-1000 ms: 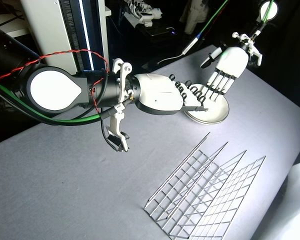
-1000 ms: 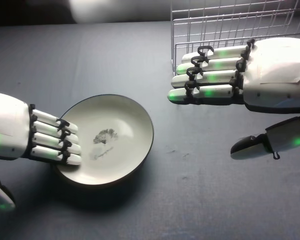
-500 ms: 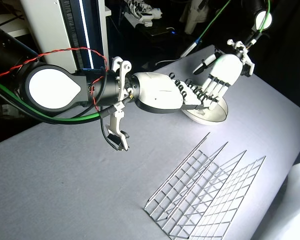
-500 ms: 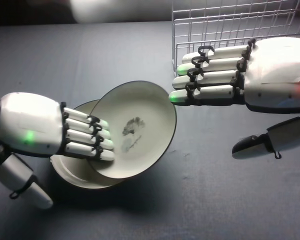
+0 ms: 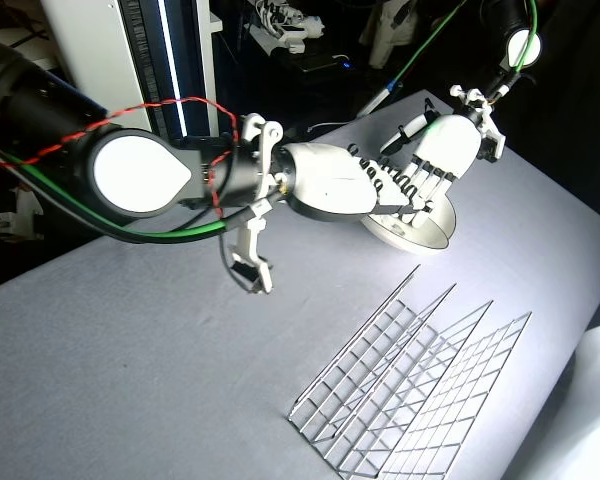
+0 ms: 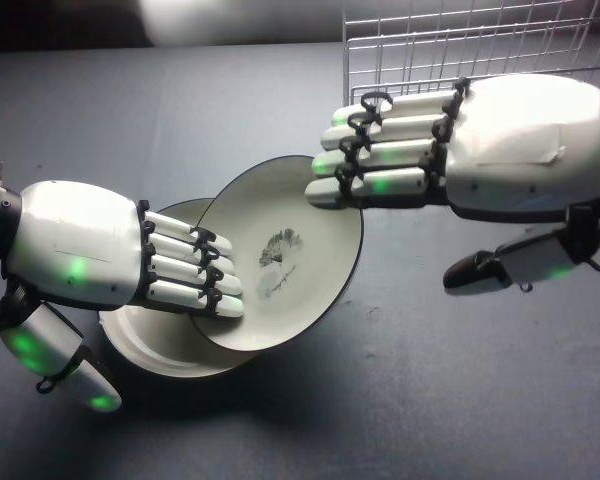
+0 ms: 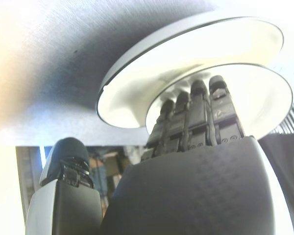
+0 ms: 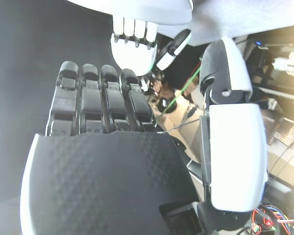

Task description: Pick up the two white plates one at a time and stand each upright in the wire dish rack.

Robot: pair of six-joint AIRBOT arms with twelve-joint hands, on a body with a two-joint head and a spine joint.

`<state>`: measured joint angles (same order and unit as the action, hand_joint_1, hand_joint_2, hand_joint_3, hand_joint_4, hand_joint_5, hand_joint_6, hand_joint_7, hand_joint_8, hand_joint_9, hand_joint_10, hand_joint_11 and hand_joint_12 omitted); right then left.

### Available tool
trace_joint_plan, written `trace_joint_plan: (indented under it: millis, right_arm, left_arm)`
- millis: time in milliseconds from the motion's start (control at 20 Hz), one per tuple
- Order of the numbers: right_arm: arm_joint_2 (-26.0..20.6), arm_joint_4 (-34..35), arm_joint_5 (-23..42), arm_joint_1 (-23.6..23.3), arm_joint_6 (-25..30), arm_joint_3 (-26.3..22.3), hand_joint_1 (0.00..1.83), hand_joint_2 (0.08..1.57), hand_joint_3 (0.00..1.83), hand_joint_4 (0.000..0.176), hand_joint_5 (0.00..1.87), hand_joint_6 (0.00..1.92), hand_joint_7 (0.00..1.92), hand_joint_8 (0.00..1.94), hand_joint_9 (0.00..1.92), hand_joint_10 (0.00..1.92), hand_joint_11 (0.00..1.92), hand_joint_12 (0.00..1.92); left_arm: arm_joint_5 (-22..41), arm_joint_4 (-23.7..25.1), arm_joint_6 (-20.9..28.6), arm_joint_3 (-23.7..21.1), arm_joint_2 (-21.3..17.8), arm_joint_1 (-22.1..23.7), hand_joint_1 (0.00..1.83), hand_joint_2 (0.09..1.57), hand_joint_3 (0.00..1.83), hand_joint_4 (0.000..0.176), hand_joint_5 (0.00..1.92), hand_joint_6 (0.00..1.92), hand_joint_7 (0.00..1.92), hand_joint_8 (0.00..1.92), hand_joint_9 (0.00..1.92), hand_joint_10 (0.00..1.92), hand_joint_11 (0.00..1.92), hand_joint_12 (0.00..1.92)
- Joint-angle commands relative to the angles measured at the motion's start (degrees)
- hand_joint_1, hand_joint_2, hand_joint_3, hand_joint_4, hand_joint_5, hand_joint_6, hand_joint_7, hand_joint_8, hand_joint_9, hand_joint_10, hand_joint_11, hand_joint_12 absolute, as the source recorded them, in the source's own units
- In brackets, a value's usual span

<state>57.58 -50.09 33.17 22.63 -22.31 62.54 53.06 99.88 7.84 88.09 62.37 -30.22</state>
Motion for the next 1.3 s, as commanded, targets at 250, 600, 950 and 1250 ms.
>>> trace_joint_plan:
  millis: [250, 600, 950, 1250]
  right_arm:
    - [3.00, 2.44, 3.31, -0.57, 0.07, 2.07, 1.21, 0.97, 0.01, 0.000, 0.08, 0.00, 0.03, 0.01, 0.03, 0.00, 0.00, 0.37]
    - [7.43, 2.43, 3.25, 1.14, -0.20, 5.09, 1.41, 1.04, 0.02, 0.000, 0.00, 0.00, 0.00, 0.00, 0.04, 0.01, 0.00, 0.36]
    - [11.76, 2.43, 3.13, 2.26, -0.20, 8.29, 1.48, 1.08, 0.01, 0.000, 0.00, 0.00, 0.00, 0.00, 0.07, 0.01, 0.00, 0.17]
    - [16.28, 2.42, 3.04, 3.66, -0.20, 11.68, 1.45, 1.09, 0.00, 0.000, 0.06, 0.00, 0.04, 0.00, 0.11, 0.01, 0.00, 0.28]
  left_arm:
    - [-0.07, -0.21, 0.18, -0.09, 1.14, 0.45, 0.00, 1.14, 0.00, 0.000, 0.00, 0.00, 0.00, 0.00, 0.00, 0.00, 0.00, 0.00]
    - [-0.08, -0.44, 0.19, 0.22, 1.53, 0.62, 0.00, 1.14, 0.00, 0.000, 0.00, 0.00, 0.00, 0.00, 0.00, 0.00, 0.00, 0.00]
    - [-0.06, -0.58, 0.19, 0.48, 1.45, 0.43, 0.00, 1.14, 0.00, 0.000, 0.00, 0.00, 0.00, 0.00, 0.00, 0.00, 0.00, 0.00]
    - [-0.05, -0.88, 0.18, 0.96, 1.52, 0.02, 0.00, 1.15, 0.00, 0.000, 0.00, 0.00, 0.00, 0.00, 0.00, 0.00, 0.00, 0.00]
